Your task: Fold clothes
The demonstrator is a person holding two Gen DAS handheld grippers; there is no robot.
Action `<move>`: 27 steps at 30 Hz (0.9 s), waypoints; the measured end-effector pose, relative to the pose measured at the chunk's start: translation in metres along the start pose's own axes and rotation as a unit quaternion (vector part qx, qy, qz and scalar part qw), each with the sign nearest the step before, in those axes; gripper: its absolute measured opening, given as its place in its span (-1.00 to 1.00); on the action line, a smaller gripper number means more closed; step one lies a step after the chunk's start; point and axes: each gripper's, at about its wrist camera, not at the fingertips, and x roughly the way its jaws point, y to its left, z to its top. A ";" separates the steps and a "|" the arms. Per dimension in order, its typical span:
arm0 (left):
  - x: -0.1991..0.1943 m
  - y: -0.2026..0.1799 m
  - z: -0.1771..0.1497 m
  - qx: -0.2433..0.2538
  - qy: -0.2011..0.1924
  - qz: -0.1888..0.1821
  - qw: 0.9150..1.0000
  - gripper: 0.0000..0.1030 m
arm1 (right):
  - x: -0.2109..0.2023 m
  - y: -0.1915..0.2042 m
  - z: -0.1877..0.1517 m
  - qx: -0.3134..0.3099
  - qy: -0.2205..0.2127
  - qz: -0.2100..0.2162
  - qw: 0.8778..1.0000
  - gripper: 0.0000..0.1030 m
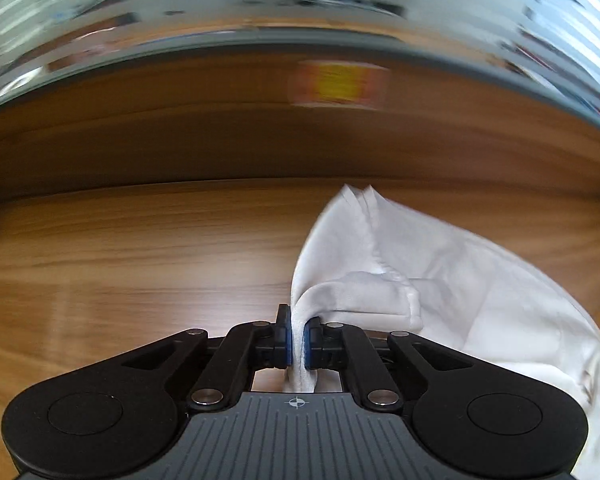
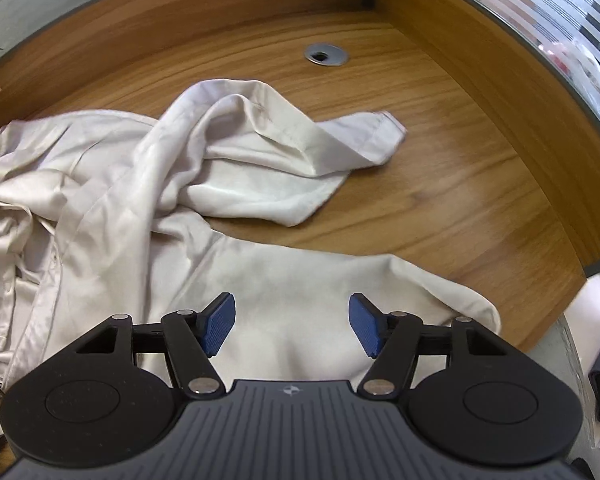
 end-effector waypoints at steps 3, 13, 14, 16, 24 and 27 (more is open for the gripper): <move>-0.013 0.041 -0.002 -0.025 -0.006 0.022 0.999 -0.88 | 0.005 0.014 0.008 -0.008 -0.004 0.013 1.000 0.34; -0.044 0.134 -0.015 -0.038 -0.031 0.097 0.994 -0.91 | 0.021 0.060 0.011 -0.065 0.004 0.058 0.996 0.34; -0.046 0.141 -0.014 -0.037 -0.032 0.102 0.994 -0.91 | 0.021 0.064 0.010 -0.072 0.005 0.064 0.995 0.34; -0.053 0.157 -0.011 -0.045 -0.030 0.087 0.995 -0.88 | 0.019 0.072 0.005 -0.085 0.005 0.077 0.993 0.34; -0.085 0.167 -0.028 -0.020 -0.051 0.028 0.998 -0.38 | 0.004 0.101 -0.030 -0.136 -0.006 0.126 0.983 0.34; -0.093 0.162 -0.047 -0.002 -0.040 0.004 0.999 -0.36 | -0.004 0.114 -0.047 -0.166 -0.012 0.134 0.977 0.34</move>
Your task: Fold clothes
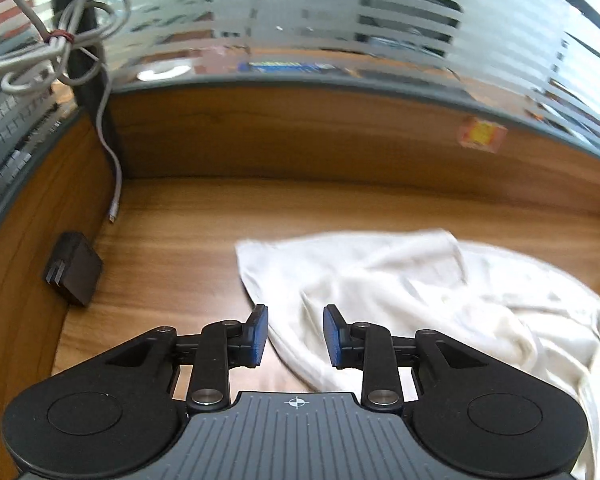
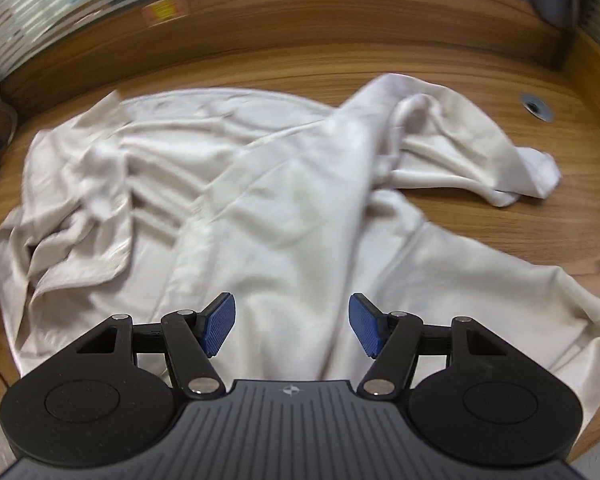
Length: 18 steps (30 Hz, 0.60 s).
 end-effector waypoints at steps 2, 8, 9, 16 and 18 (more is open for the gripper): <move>-0.006 -0.005 -0.012 0.014 0.009 -0.017 1.000 -0.32 | -0.001 0.019 -0.007 -0.024 0.000 0.004 1.000 0.34; -0.027 -0.025 -0.058 0.059 0.024 -0.059 0.996 -0.11 | 0.003 0.059 -0.038 -0.104 0.018 0.000 0.994 0.34; -0.031 -0.028 -0.066 0.067 0.026 -0.067 0.995 -0.08 | 0.005 0.063 -0.043 -0.118 0.024 -0.006 0.993 0.34; -0.056 -0.051 -0.115 0.126 0.036 -0.111 0.985 0.14 | 0.014 0.063 -0.072 -0.126 0.063 -0.040 0.989 -0.02; -0.061 -0.057 -0.127 0.138 0.039 -0.127 0.982 0.16 | 0.015 0.061 -0.079 -0.124 0.072 -0.047 0.989 -0.59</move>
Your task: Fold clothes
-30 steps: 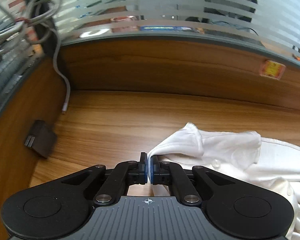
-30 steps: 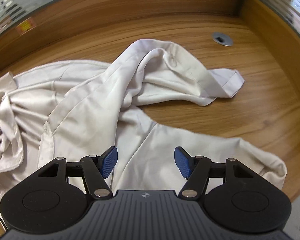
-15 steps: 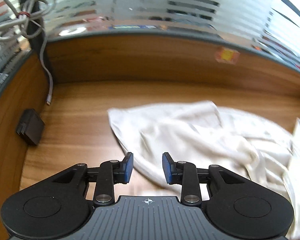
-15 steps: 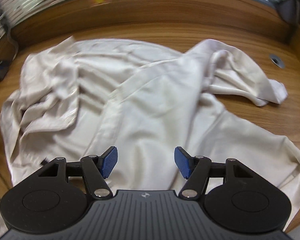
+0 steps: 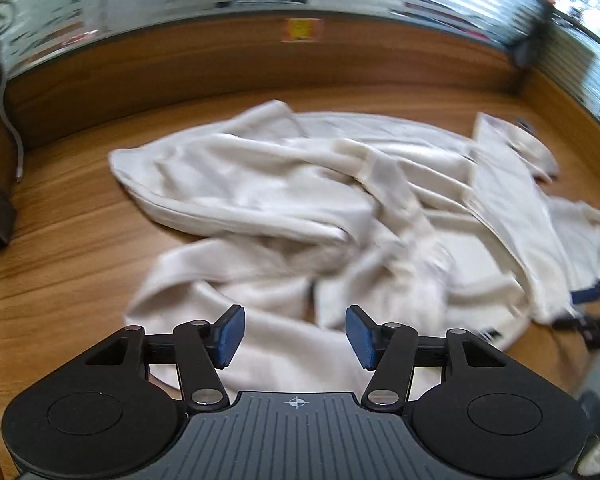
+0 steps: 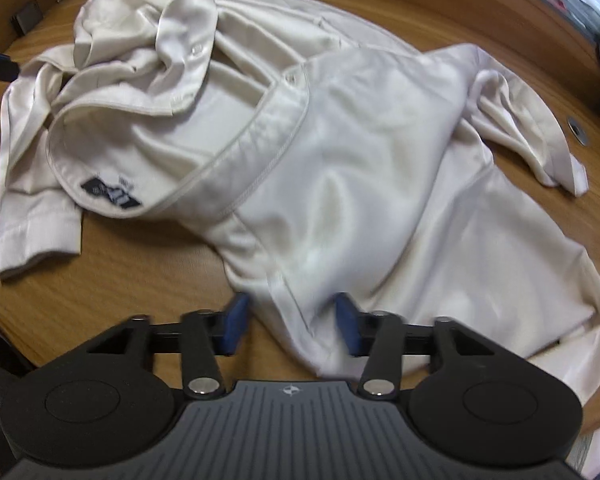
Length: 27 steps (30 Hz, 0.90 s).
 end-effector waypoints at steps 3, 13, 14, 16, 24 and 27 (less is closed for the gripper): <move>-0.002 -0.015 -0.015 0.009 0.012 -0.033 0.999 0.20 | -0.004 -0.002 -0.007 0.011 0.001 -0.017 1.000 -0.97; 0.012 -0.078 -0.054 0.067 0.062 -0.077 0.993 0.28 | -0.043 -0.034 -0.018 0.023 -0.014 -0.078 0.997 -0.98; 0.014 -0.083 -0.055 0.067 0.067 -0.074 0.993 0.28 | -0.046 -0.039 -0.017 0.020 -0.013 -0.086 0.996 -0.98; 0.016 -0.092 -0.055 0.058 0.067 -0.065 0.994 0.28 | -0.050 -0.049 -0.016 0.014 -0.013 -0.101 0.995 -0.98; 0.021 -0.112 -0.045 0.039 0.041 -0.050 0.997 0.28 | -0.056 -0.106 -0.008 -0.008 -0.010 -0.124 0.992 -0.98; 0.026 -0.126 -0.041 0.060 0.040 -0.051 0.996 0.27 | -0.056 -0.113 -0.009 -0.032 -0.007 -0.103 0.994 -0.97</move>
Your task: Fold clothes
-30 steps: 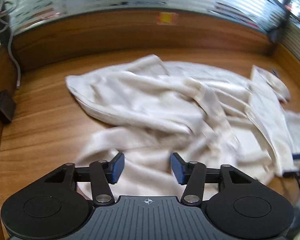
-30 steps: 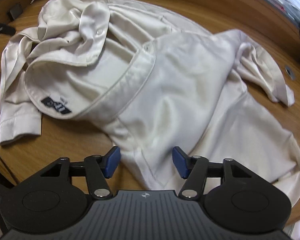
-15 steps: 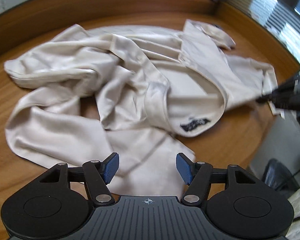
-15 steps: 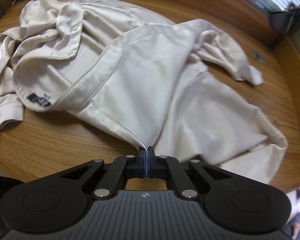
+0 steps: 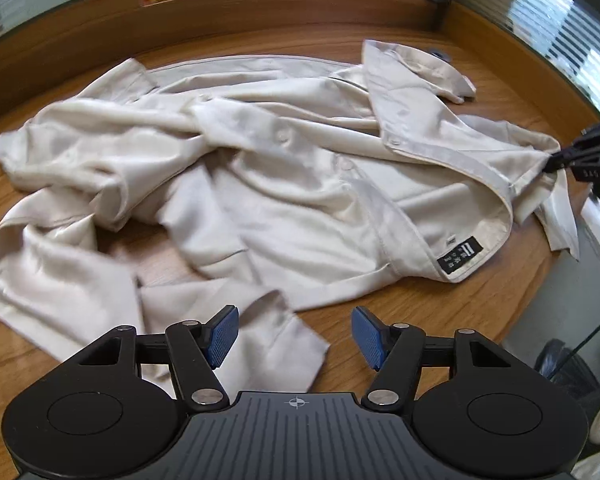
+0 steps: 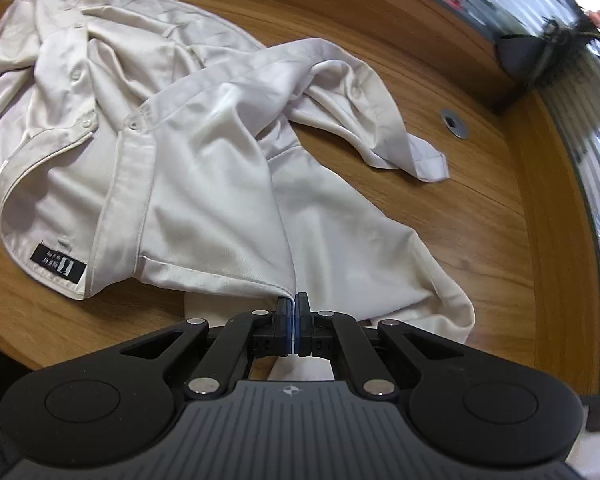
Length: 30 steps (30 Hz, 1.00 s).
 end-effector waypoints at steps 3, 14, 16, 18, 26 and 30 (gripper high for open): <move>0.007 -0.016 0.007 0.032 -0.002 -0.002 0.999 0.26 | -0.002 0.002 -0.004 -0.036 -0.008 0.016 0.999 -0.89; 0.037 -0.049 0.025 0.094 0.013 0.029 0.995 0.09 | -0.021 0.033 -0.010 -0.186 -0.088 0.113 0.972 -0.39; 0.040 -0.055 0.025 0.104 0.013 0.035 0.994 0.09 | -0.013 0.043 -0.013 -0.228 -0.087 0.115 0.963 -0.39; 0.042 -0.060 0.025 0.117 0.012 0.036 0.992 0.09 | -0.005 0.052 -0.017 -0.273 -0.094 0.113 0.951 -0.39; 0.050 -0.079 0.018 0.181 0.014 0.048 0.982 0.09 | 0.016 0.072 -0.023 -0.399 -0.125 0.114 0.901 -0.39; 0.055 -0.084 0.019 0.176 0.018 0.061 0.982 -0.02 | 0.023 0.075 -0.025 -0.409 -0.128 0.128 0.894 -0.41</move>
